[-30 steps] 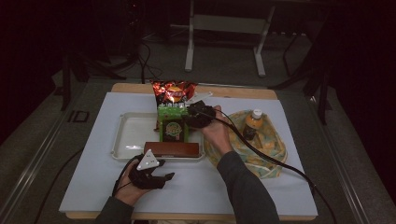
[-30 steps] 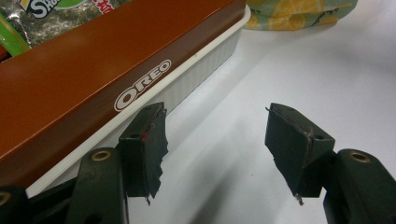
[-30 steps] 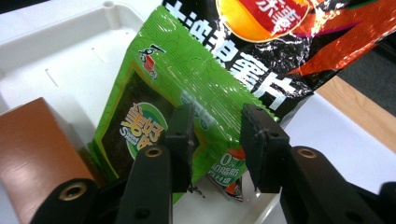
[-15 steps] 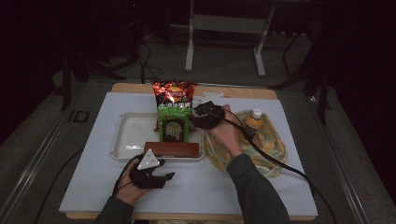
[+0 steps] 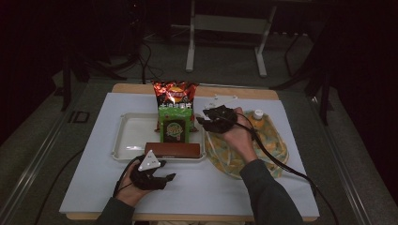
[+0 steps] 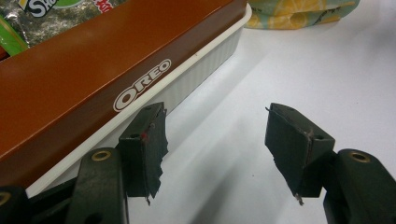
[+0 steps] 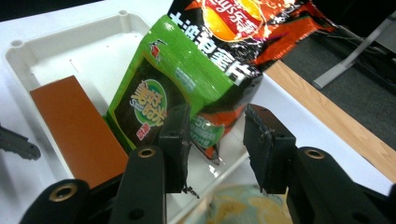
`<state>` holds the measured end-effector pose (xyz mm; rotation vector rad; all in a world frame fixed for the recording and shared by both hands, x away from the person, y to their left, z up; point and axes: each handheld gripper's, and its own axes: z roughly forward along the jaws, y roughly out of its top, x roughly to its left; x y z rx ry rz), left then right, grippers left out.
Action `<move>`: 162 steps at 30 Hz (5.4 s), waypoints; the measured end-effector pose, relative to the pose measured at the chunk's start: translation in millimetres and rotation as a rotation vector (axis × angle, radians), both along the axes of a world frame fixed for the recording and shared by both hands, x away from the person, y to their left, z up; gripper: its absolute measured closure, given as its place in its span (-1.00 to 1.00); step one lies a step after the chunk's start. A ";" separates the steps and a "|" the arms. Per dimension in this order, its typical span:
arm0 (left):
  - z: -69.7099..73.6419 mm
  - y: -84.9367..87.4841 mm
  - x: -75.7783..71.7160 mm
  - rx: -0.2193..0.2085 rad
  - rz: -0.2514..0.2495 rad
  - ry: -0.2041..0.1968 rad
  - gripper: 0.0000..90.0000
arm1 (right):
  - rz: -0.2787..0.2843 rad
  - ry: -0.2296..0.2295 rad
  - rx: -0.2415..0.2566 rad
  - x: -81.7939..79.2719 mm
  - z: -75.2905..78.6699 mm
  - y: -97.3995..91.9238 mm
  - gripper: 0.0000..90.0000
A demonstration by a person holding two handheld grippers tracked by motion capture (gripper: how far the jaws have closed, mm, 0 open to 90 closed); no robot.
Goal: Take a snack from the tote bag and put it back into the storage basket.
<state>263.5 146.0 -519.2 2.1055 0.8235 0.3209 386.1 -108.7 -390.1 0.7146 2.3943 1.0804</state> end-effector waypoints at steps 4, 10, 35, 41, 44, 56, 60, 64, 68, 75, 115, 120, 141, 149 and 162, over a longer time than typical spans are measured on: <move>0.0 -0.4 0.1 0.002 -0.003 0.002 -0.15 | -0.010 0.000 -0.004 -3.5 0.2 -9.8 0.36; -0.3 -0.9 0.1 0.004 -0.005 0.002 -0.15 | -0.019 -0.011 0.005 -10.4 0.7 -23.9 0.36; -1.3 -2.7 -0.1 0.007 -0.006 0.006 -0.15 | -0.093 -0.043 0.030 -33.3 -9.3 -89.4 0.42; -1.9 -3.2 0.2 0.006 -0.008 0.008 -0.15 | -0.126 -0.034 0.038 -37.9 -16.7 -110.7 0.43; -1.8 -3.5 -0.1 0.008 -0.009 0.007 -0.15 | -0.144 -0.029 0.045 -40.0 -20.5 -119.8 0.44; -2.4 -4.5 0.2 0.012 -0.013 0.008 -0.15 | -0.225 -0.002 0.030 -43.2 -39.4 -155.2 0.71; -2.6 -5.1 0.1 0.011 -0.013 0.010 -0.15 | -0.251 0.003 0.032 -42.3 -43.8 -164.8 0.69; -2.6 -5.2 0.1 0.011 -0.013 0.010 -0.15 | -0.277 0.007 0.030 -39.7 -48.1 -172.6 0.61; -2.7 -5.7 0.1 0.012 -0.015 0.010 -0.15 | -0.305 0.016 0.035 -36.0 -52.6 -178.7 0.49; -2.9 -7.5 -0.3 0.015 -0.022 0.011 -0.15 | -0.332 0.033 0.046 -26.6 -61.8 -183.2 0.25; 9.5 -20.8 -6.7 -0.052 -0.062 0.000 -0.16 | -0.224 0.110 0.070 -7.9 -84.6 -170.8 0.04; 23.1 -31.0 -9.7 -0.067 -0.096 -0.016 -0.16 | -0.213 0.104 0.077 -14.0 -82.0 -174.3 0.09; 104.5 -134.2 49.6 -0.067 -0.212 -0.096 -0.15 | -0.296 -0.018 0.228 -84.4 -63.1 -208.1 0.12; 103.9 -171.2 87.1 -0.025 -0.178 -0.072 -0.15 | -0.306 -0.017 0.253 -87.4 -63.3 -212.6 0.12; 103.2 -210.7 117.4 0.009 -0.135 -0.040 -0.24 | -0.319 -0.027 0.282 -90.3 -61.0 -218.2 0.13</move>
